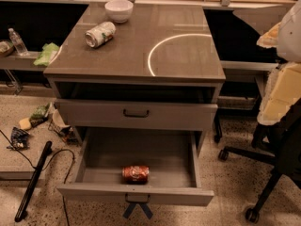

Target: Pick coke can from middle drawer and place on counter

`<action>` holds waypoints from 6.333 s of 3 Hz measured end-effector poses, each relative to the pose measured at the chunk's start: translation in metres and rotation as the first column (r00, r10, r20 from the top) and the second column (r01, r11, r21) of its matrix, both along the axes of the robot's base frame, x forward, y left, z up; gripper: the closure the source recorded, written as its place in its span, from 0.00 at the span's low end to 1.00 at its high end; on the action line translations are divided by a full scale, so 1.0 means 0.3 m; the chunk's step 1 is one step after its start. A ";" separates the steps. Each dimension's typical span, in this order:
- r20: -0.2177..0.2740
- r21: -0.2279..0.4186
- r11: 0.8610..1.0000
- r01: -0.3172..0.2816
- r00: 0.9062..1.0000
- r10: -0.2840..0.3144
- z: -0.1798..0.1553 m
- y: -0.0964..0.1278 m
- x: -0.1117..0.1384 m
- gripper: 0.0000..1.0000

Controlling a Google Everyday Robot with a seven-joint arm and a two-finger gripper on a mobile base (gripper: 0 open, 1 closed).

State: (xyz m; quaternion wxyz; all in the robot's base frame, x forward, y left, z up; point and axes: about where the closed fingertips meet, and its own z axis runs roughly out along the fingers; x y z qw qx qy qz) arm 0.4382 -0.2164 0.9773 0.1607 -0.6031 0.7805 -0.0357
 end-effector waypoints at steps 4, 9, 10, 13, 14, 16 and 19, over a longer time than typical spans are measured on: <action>0.014 0.445 0.862 -0.241 0.965 0.263 -0.653 0.424 0.017 0.00; 0.063 0.693 0.705 -0.153 0.986 0.152 -1.285 0.660 0.263 0.00; 0.000 0.706 0.700 -0.113 0.987 0.159 -1.460 0.711 0.298 0.00; 0.001 0.711 0.697 -0.091 0.992 0.129 -1.596 0.761 0.357 0.19; 0.004 0.707 0.700 -0.098 0.991 0.135 -1.667 0.812 0.406 0.16; -0.016 0.694 0.713 -0.100 0.988 0.155 -1.768 0.882 0.420 0.28; -0.119 0.667 0.742 -0.072 0.972 0.201 -1.951 0.942 0.391 0.28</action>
Offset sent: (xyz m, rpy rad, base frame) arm 0.0406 0.0826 -0.1198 0.4611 -0.0634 0.1036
